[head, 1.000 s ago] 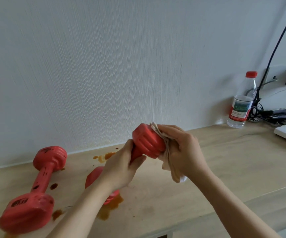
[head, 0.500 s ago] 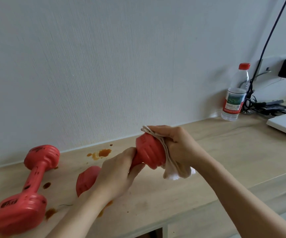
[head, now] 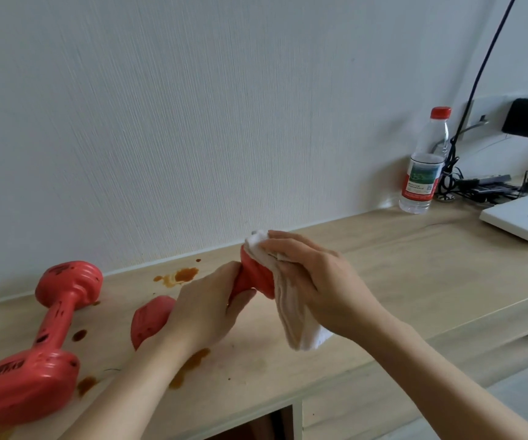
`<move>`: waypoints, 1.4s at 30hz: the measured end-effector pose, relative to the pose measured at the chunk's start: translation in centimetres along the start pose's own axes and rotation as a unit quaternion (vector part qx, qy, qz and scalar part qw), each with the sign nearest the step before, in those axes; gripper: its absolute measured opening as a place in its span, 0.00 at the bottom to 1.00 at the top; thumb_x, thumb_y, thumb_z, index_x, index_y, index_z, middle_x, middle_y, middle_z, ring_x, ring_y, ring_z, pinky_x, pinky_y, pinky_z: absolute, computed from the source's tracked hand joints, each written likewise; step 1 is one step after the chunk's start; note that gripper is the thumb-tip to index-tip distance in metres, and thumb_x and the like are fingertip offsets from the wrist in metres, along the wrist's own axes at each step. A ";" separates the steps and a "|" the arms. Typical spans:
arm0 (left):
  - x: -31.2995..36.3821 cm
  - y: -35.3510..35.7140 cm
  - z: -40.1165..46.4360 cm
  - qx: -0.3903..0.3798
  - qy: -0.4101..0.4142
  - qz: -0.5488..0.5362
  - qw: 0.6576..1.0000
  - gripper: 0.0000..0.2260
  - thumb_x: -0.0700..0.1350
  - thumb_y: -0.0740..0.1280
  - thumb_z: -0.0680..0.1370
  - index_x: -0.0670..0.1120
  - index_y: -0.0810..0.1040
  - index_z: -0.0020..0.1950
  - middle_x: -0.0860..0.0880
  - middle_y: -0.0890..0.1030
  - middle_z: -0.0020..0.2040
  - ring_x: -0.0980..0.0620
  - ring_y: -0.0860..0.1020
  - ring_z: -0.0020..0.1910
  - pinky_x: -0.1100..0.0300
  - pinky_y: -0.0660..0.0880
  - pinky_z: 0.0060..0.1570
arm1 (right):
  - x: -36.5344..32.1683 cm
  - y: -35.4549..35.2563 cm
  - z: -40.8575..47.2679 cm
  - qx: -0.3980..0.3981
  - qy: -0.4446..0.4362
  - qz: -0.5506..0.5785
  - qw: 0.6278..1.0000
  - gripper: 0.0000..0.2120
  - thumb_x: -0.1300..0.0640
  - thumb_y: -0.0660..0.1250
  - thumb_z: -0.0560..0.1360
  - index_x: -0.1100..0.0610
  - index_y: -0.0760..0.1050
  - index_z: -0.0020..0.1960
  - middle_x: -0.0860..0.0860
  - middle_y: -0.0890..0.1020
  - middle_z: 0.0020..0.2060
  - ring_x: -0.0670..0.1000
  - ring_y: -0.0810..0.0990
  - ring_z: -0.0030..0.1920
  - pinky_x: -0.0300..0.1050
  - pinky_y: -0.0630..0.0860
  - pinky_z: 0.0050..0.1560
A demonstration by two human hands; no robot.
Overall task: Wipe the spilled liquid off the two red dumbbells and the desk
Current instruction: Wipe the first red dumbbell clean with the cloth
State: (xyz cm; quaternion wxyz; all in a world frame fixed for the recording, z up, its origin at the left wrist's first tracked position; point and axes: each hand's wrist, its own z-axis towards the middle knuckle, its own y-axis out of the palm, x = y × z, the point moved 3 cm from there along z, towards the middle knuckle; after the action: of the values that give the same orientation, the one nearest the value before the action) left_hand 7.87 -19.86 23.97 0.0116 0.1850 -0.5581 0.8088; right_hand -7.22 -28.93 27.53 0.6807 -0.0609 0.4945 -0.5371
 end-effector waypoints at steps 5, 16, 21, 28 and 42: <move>1.1 0.2 -0.1 0.001 0.027 -0.006 1.000 0.05 0.54 0.61 0.78 0.56 0.65 0.47 0.62 0.71 0.37 0.58 0.72 0.36 0.59 0.71 0.37 | 0.6 0.3 1.5 -0.030 0.041 0.078 0.996 0.12 0.53 0.57 0.80 0.41 0.77 0.55 0.35 0.73 0.59 0.36 0.73 0.58 0.29 0.67 0.58; 1.9 0.0 -0.1 0.021 0.012 -0.031 0.999 0.09 0.55 0.62 0.77 0.52 0.71 0.52 0.61 0.71 0.37 0.59 0.72 0.35 0.61 0.69 0.38 | 3.8 0.7 3.7 -0.093 0.221 0.278 0.930 0.14 0.49 0.56 0.80 0.53 0.78 0.53 0.48 0.81 0.46 0.47 0.80 0.46 0.42 0.75 0.52; 2.2 -0.2 0.2 0.032 0.005 -0.053 0.998 0.08 0.54 0.62 0.78 0.51 0.70 0.52 0.60 0.71 0.36 0.59 0.72 0.34 0.63 0.64 0.34 | 4.2 0.8 3.0 -0.057 0.279 0.350 0.893 0.19 0.51 0.54 0.81 0.56 0.72 0.35 0.44 0.75 0.24 0.42 0.73 0.27 0.37 0.72 0.35; 2.7 -1.4 1.4 0.076 -0.018 -0.165 0.983 0.05 0.48 0.62 0.78 0.48 0.70 0.49 0.52 0.76 0.36 0.53 0.76 0.34 0.60 0.70 0.34 | 4.1 0.3 2.8 0.001 0.242 0.317 0.917 0.19 0.53 0.54 0.82 0.57 0.68 0.33 0.50 0.69 0.28 0.51 0.68 0.33 0.49 0.66 0.40; -0.1 -2.4 1.0 0.038 -0.210 -0.480 0.851 0.08 0.34 0.67 0.74 0.46 0.74 0.47 0.50 0.78 0.44 0.51 0.77 0.41 0.52 0.76 0.51 | 1.7 -1.8 5.3 0.346 0.148 0.201 0.904 0.07 0.50 0.58 0.80 0.51 0.64 0.45 0.46 0.74 0.37 0.41 0.75 0.36 0.42 0.73 0.42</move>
State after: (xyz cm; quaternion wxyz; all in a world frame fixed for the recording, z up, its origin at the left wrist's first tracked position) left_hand 8.75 -19.83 26.40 0.2736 0.5954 -0.3584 0.6650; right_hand -4.61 -33.41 30.26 0.6716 0.3592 0.3747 -0.5288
